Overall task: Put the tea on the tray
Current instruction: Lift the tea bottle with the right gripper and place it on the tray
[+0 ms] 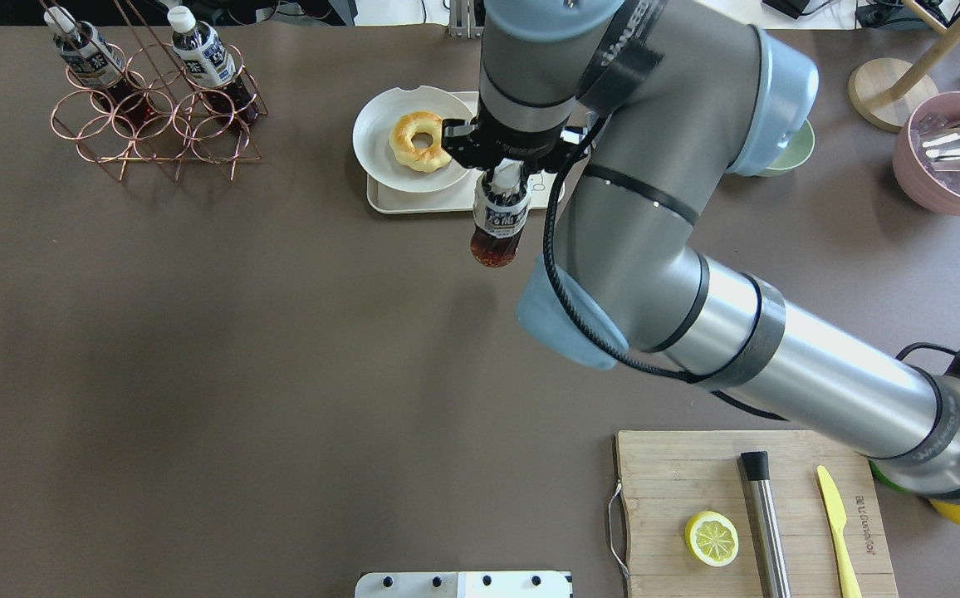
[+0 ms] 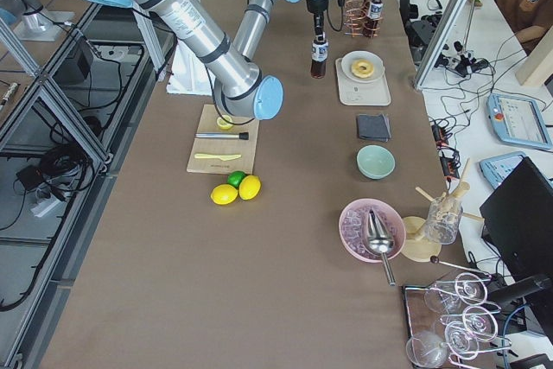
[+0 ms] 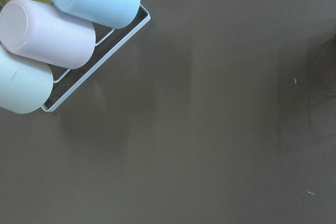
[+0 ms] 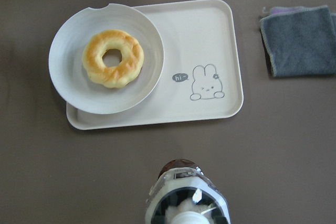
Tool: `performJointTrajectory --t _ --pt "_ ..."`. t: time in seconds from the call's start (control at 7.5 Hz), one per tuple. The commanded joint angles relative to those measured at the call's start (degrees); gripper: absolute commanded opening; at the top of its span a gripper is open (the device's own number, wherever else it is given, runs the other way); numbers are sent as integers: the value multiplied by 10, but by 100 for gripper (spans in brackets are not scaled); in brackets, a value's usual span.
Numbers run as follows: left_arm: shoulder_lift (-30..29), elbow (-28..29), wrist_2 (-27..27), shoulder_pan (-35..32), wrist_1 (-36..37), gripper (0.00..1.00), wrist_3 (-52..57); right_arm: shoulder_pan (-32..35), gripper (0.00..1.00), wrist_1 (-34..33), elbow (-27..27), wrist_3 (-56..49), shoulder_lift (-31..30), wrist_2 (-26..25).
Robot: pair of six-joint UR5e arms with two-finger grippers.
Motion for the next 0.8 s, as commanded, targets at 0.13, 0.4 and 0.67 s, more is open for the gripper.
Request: performJointTrajectory --t 0.13,0.4,0.67 --pt "-5 0 2 0 0 98 -2 120 0 36 -224 -133 99 69" --pt "-10 4 3 1 0 98 -2 132 0 140 -316 -142 96 72" --pt "-9 6 3 1 0 98 -1 130 0 189 -359 -140 95 70"
